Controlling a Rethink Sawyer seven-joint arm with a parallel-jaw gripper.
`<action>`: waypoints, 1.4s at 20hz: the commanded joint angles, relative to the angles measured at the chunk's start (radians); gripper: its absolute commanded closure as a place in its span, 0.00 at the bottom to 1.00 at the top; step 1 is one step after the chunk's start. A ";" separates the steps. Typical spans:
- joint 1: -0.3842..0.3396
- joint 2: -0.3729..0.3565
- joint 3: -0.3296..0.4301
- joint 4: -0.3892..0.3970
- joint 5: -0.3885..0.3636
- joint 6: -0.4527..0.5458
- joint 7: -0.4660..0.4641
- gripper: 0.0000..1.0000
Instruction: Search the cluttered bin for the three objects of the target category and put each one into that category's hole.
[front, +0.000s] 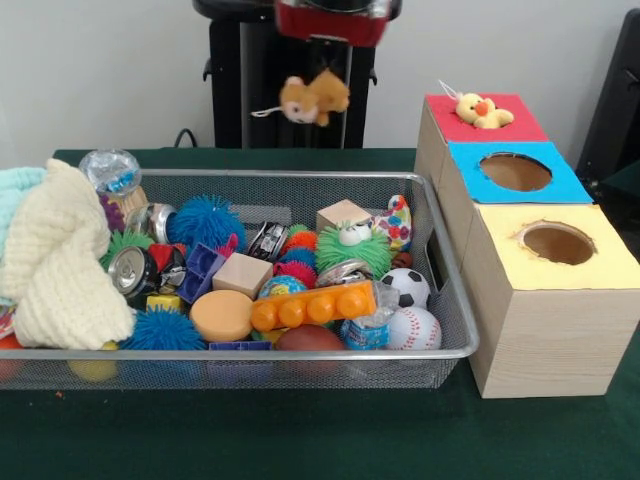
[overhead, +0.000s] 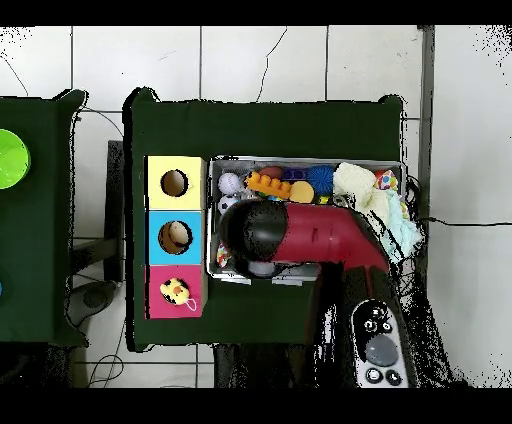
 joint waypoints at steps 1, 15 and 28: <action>0.136 -0.014 0.006 0.111 0.142 -0.025 0.365 1.00; 0.265 -0.014 -0.043 0.309 0.304 -0.214 0.393 1.00; 0.244 0.182 -0.043 0.352 0.335 -0.369 0.404 1.00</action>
